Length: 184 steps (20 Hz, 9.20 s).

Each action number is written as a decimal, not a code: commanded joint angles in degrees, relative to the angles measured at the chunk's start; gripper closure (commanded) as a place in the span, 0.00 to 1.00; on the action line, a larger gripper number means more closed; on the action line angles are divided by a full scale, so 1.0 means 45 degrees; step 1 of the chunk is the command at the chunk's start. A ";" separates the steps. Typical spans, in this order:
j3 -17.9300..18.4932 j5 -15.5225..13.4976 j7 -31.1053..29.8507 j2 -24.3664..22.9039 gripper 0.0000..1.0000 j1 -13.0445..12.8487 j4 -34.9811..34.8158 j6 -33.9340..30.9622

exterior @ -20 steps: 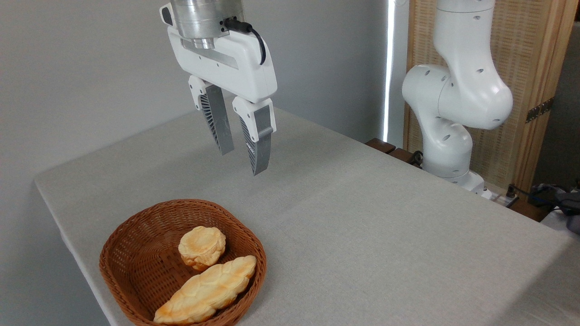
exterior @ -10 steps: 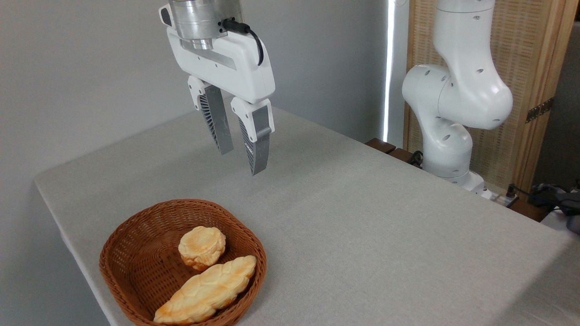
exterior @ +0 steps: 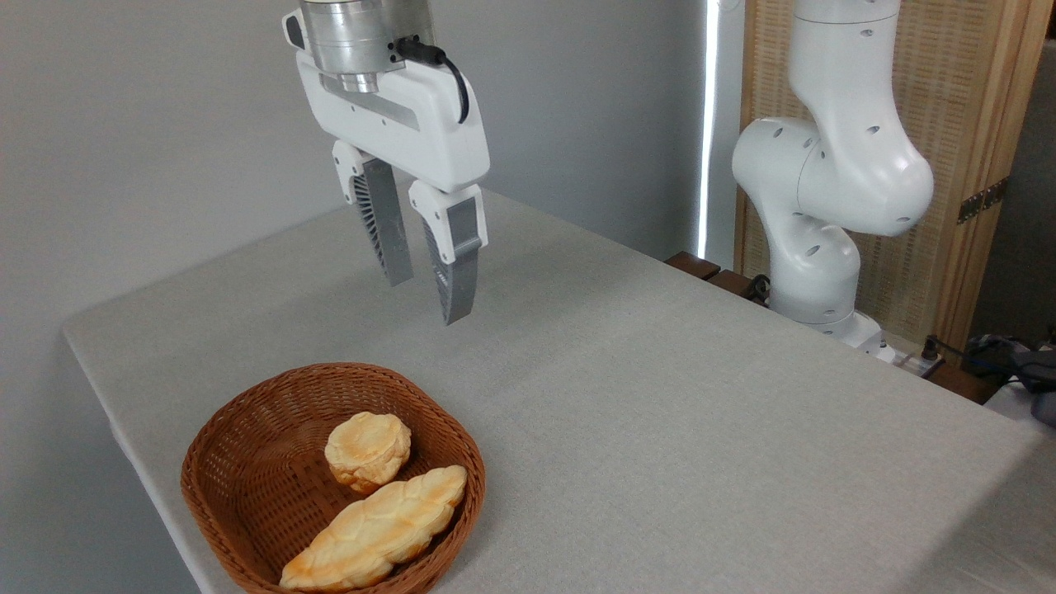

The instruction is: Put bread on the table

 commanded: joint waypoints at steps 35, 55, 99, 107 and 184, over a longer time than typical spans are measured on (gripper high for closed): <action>-0.1323 -0.0608 0.0244 0.2232 0.00 -0.0200 -0.3605 0.7515; -0.1343 -0.0608 0.1006 0.2291 0.72 -0.0161 -0.3605 0.7574; -0.1011 -0.2308 0.0049 -0.3295 0.00 -0.0278 -0.3566 0.0660; -0.0972 -0.2308 0.0068 -0.3294 0.00 -0.0298 -0.3546 0.0660; 0.0513 0.0834 -0.0752 -0.0228 0.00 -0.0981 0.0457 -0.1019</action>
